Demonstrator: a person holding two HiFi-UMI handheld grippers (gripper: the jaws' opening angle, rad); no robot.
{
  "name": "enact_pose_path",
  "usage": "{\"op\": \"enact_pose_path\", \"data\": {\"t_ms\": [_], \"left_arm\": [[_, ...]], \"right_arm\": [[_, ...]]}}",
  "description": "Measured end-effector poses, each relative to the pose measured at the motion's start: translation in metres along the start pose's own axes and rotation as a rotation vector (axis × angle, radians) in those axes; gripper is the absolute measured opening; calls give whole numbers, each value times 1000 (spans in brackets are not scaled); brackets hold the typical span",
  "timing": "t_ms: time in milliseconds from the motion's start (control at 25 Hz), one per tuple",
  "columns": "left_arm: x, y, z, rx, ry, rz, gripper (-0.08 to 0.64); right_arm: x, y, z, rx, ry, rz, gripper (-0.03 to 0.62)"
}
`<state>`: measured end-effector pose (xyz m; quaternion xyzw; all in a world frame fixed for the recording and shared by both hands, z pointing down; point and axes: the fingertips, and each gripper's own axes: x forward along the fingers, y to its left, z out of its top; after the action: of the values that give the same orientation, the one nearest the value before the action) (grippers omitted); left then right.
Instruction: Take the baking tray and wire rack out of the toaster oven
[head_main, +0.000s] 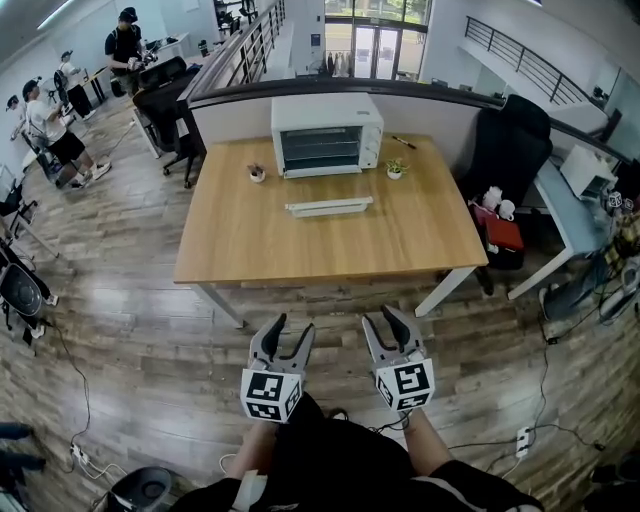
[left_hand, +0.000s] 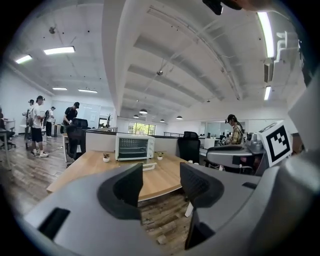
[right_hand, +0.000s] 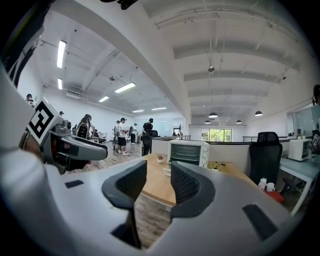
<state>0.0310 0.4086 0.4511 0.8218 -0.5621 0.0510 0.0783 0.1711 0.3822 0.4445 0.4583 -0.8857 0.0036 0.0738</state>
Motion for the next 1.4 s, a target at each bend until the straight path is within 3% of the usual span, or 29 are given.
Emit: {"op": "enact_pose_path", "data": {"t_ms": [200, 640, 1080, 1400], "left_arm": [[8, 5, -5, 3, 19, 28, 261], [69, 37, -8, -31, 26, 26, 278], [167, 113, 7, -79, 41, 8, 278], [255, 165, 25, -108, 61, -46, 278]], "right_arm": [[3, -13, -10, 11, 20, 6, 210], [47, -54, -28, 27, 68, -16, 272], [165, -87, -31, 42, 123, 1, 282], [253, -120, -18, 71, 143, -28, 284]]}}
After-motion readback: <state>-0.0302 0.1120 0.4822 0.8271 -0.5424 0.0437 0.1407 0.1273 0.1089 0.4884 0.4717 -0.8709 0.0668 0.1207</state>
